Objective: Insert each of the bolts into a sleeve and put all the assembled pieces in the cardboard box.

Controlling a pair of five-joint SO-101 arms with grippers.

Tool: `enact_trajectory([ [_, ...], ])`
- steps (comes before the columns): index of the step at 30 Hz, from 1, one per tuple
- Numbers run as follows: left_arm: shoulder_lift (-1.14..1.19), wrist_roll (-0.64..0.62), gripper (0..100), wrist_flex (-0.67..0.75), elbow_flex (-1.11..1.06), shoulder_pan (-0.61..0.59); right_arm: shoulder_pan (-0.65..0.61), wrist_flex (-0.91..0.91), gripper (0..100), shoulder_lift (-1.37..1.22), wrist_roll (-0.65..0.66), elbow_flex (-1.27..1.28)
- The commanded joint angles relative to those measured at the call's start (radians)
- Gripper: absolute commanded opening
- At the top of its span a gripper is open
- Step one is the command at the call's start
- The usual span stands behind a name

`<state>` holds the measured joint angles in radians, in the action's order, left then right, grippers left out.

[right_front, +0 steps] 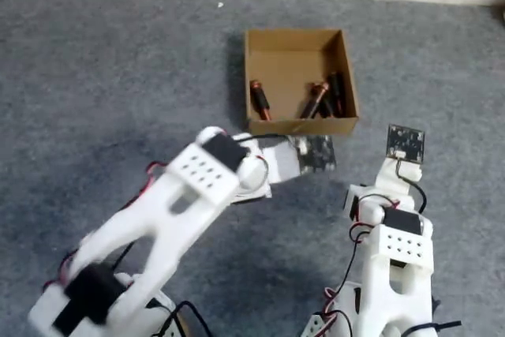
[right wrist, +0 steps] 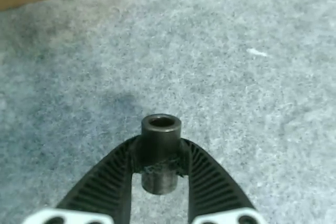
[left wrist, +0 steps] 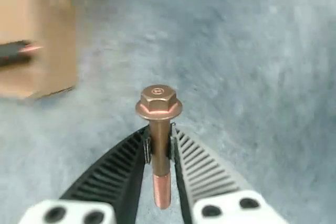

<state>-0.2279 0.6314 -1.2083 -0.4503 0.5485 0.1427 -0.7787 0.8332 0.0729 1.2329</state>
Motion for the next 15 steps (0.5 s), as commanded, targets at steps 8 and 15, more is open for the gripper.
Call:
enact_trajectory([
  [8, -0.423, -0.486, 1, 0.106, -0.001, -0.061, -0.065, 0.018, 0.5, 0.062, 0.003, -0.03],
  [15, -0.642, -0.618, 1, 0.213, -0.139, -0.067, -0.183, -0.062, 0.5, 0.427, 0.008, -0.033],
])
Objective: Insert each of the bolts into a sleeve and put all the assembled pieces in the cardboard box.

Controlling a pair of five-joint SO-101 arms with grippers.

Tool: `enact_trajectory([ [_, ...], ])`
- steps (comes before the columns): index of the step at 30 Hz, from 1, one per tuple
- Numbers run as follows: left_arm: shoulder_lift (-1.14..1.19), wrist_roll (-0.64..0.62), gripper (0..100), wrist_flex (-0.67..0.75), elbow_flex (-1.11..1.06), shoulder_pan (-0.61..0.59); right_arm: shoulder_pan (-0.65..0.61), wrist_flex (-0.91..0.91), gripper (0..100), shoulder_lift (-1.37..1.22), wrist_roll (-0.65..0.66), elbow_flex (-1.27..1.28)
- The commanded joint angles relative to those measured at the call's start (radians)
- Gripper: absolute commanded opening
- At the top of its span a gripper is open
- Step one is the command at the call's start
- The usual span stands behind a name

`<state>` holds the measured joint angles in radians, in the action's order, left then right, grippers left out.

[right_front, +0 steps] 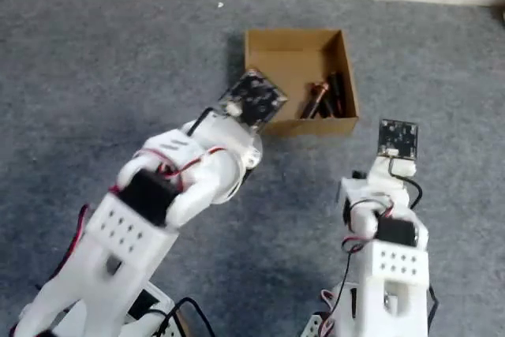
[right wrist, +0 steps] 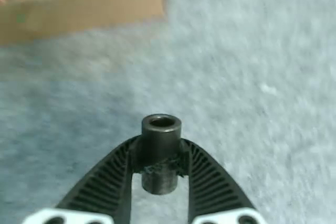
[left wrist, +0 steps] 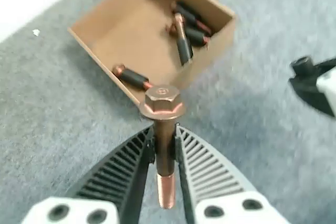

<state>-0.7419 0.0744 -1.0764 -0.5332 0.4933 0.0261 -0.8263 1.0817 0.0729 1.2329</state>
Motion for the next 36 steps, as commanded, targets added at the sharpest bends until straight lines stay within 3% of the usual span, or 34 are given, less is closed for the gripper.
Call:
enact_trajectory([
  [1, -0.156, -0.075, 1, 0.104, -0.082, -0.012, -0.099, -0.015, 0.5, 0.234, 0.009, -0.033],
  [13, -0.387, -0.222, 1, 0.253, -0.189, -0.012, -0.412, 0.05, 0.5, 0.518, 0.017, 0.036],
  [20, -0.437, -0.284, 1, 0.301, -0.197, -0.008, -0.561, 0.185, 0.5, 0.624, 0.13, 0.185],
  [30, -0.438, -0.288, 1, 0.578, -0.424, 0.035, -0.599, 0.193, 0.5, 0.751, 0.132, 0.291],
  [36, -0.438, -0.288, 1, 0.629, -0.476, 0.113, -0.599, 0.193, 0.5, 0.754, 0.126, 0.292],
])
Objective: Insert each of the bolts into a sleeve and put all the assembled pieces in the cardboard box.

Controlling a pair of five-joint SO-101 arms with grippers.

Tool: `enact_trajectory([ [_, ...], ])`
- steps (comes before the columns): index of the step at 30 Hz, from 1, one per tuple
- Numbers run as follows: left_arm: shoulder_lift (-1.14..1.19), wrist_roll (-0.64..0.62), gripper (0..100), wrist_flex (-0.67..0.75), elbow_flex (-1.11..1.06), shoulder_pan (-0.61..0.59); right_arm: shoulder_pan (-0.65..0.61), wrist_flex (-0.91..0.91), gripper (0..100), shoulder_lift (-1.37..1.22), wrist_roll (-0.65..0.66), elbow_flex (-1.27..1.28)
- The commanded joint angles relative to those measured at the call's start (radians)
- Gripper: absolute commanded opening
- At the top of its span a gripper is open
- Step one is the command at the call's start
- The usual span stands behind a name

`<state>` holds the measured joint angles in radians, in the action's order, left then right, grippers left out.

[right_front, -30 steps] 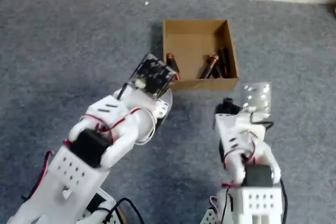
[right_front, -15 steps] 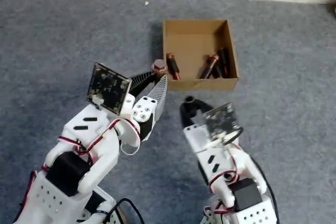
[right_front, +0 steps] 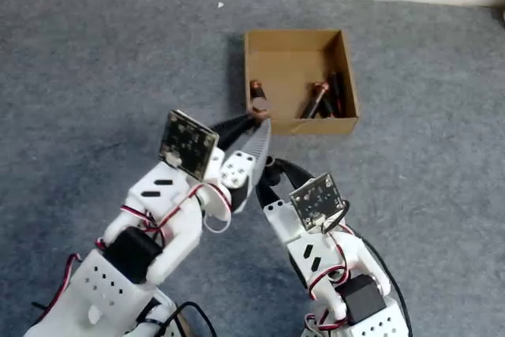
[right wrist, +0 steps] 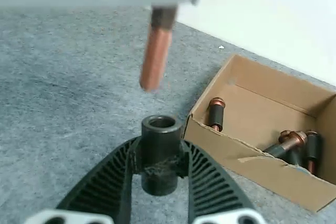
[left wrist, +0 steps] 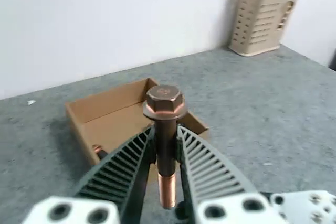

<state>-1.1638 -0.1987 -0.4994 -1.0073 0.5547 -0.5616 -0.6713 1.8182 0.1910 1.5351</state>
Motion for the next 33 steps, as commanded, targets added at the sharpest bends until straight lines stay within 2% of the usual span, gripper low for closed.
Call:
enact_trajectory([
  [1, -0.016, -0.015, 1, 0.052, -0.005, 0.056, -0.012, 0.038, 0.5, 0.018, 0.008, -0.01],
  [8, -0.012, -0.123, 1, 0.046, -0.012, 0.048, -0.008, 0.033, 0.5, 0.018, 0.006, -0.012],
  [12, -0.016, -0.123, 1, 0.051, -0.039, 0.051, -0.007, 0.033, 0.5, 0.018, 0.005, -0.012],
  [17, -0.013, -0.124, 1, 0.051, -0.058, 0.051, -0.007, 0.035, 0.5, 0.019, -0.087, -0.021],
  [25, -0.016, -0.126, 1, 0.054, -0.074, 0.047, -0.007, 0.036, 0.5, 0.019, -0.084, -0.021],
  [33, -0.016, -0.123, 1, 0.123, -0.113, 0.054, -0.008, 0.036, 0.5, 0.019, -0.084, -0.021],
])
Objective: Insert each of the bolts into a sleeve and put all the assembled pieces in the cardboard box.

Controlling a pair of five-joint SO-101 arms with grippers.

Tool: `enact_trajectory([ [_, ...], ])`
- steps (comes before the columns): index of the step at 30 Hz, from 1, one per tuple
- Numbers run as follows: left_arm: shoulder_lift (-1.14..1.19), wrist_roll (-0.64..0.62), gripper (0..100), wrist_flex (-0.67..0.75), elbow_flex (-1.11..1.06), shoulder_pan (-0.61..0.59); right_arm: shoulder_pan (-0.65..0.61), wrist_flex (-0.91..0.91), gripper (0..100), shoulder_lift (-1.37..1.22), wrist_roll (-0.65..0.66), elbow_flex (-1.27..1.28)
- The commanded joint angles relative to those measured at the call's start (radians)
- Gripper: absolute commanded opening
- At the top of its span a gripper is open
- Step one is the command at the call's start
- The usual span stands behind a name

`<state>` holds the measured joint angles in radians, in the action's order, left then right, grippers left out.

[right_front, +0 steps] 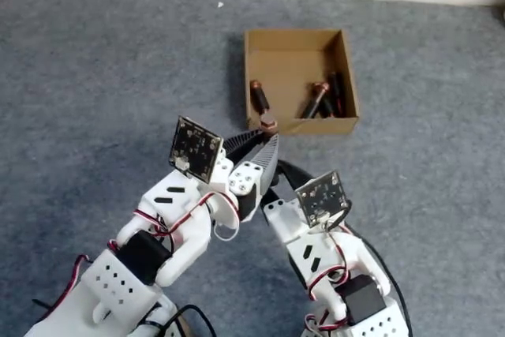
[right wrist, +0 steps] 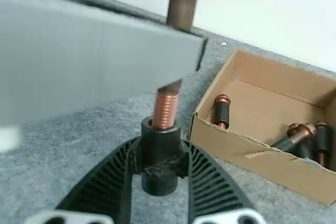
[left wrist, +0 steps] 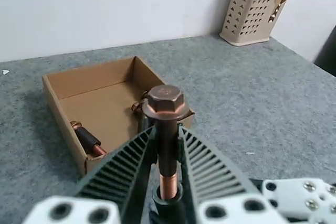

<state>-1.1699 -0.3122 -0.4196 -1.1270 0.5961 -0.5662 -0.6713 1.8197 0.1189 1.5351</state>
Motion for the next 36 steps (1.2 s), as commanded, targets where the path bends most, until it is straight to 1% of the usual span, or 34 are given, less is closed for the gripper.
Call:
enact_trajectory([
  [1, -0.01, -0.009, 1, 0.043, 0.005, 0.013, -0.004, 0.036, 0.5, 0.018, -0.011, -0.019],
  [6, -0.01, -0.009, 1, 0.04, -0.01, 0.015, 0.005, 0.038, 0.5, 0.018, -0.012, -0.022],
  [11, -0.012, -0.008, 1, 0.038, -0.028, 0.021, 0.09, 0.059, 0.5, 0.018, -0.021, -0.024],
  [16, -0.008, -0.008, 1, 0.038, -0.03, 0.021, 0.119, 0.073, 0.5, 0.018, -0.021, -0.024],
  [18, -0.002, -0.008, 4, 0.037, -0.035, 0.021, 0.119, 0.073, 0.5, 0.018, -0.021, -0.024],
  [21, -0.002, -0.008, 13, 0.037, -0.065, 0.022, 0.119, 0.073, 0.5, 0.018, -0.021, -0.024],
  [23, -0.002, -0.006, 16, 0.017, -0.07, 0.035, 0.119, 0.073, 0.5, 0.018, -0.021, -0.021],
  [25, -0.002, 0.025, 16, 0.0, -0.068, 0.059, 0.117, 0.073, 0.5, 0.018, -0.021, -0.019],
  [29, -0.002, 0.152, 16, -0.038, -0.068, 0.108, 0.116, 0.073, 0.5, 0.018, -0.021, -0.016],
  [36, -0.01, 0.17, 17, -0.086, -0.062, 0.111, 0.12, 0.073, 0.5, 0.018, -0.021, -0.015],
])
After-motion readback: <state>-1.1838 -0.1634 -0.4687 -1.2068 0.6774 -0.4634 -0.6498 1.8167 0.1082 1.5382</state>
